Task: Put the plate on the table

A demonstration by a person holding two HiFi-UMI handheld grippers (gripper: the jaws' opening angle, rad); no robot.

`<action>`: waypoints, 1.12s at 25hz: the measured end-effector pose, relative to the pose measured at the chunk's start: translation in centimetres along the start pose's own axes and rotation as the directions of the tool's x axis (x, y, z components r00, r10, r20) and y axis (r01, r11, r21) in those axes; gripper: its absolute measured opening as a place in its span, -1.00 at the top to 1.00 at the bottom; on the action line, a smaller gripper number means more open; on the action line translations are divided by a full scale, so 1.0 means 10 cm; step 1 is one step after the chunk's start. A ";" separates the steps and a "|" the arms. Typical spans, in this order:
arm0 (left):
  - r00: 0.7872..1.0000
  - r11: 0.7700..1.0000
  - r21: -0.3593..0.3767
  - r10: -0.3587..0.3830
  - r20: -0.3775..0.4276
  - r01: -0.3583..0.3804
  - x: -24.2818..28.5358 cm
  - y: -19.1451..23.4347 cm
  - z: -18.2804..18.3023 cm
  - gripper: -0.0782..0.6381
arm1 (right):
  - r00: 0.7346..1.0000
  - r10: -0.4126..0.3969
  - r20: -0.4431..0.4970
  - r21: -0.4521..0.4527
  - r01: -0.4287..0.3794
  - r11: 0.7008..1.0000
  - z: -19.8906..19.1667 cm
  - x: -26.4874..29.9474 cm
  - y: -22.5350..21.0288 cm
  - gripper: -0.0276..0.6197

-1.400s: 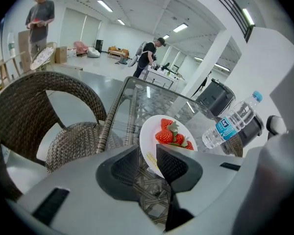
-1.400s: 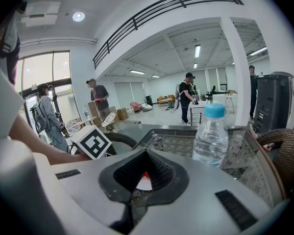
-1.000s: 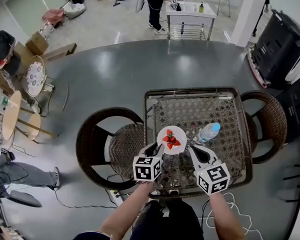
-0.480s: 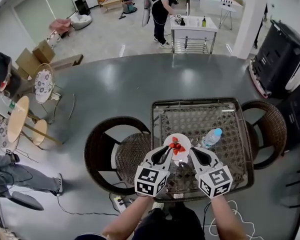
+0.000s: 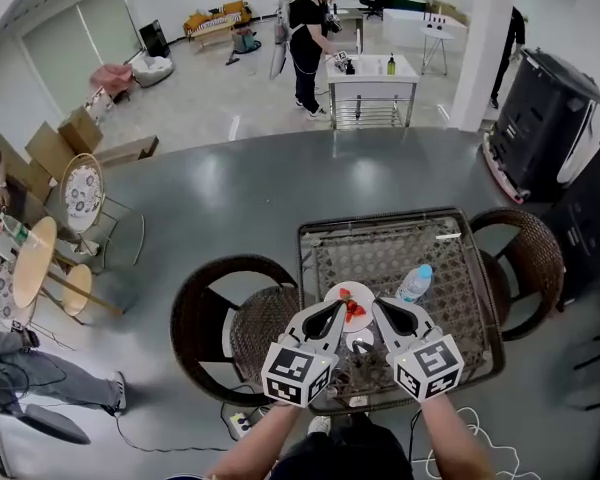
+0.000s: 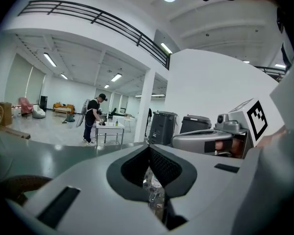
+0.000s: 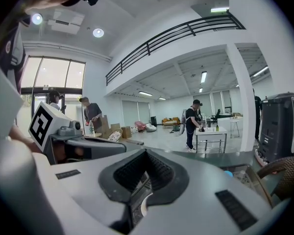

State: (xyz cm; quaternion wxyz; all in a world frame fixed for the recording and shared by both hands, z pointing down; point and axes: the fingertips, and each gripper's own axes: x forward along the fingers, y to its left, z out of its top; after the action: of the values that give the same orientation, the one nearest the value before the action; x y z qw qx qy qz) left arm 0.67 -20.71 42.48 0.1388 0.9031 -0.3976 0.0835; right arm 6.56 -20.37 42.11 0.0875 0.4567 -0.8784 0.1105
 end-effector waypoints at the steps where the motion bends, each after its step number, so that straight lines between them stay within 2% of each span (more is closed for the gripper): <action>1: 1.000 1.000 -0.001 -0.009 0.003 0.009 -0.01 -0.02 0.02 0.76 | 1.000 -0.002 0.007 0.000 0.002 1.000 0.03 -0.02 0.00 0.90; 14: 0.998 0.998 -0.006 -0.059 -0.003 0.059 -0.10 -0.09 0.08 0.76 | 0.998 -0.010 0.061 -0.013 0.011 1.000 0.27 -0.07 0.13 0.90; 28: 0.997 0.997 -0.021 -0.073 -0.018 0.072 -0.13 -0.12 0.02 0.76 | 0.998 -0.013 0.068 -0.004 0.013 1.000 0.26 -0.11 0.18 0.90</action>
State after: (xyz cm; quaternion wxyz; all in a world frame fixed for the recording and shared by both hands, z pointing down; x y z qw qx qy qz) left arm 0.69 -19.06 41.69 0.1544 0.9147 -0.3641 0.0829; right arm 5.59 -19.22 39.15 0.0593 0.4657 -0.8781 0.0923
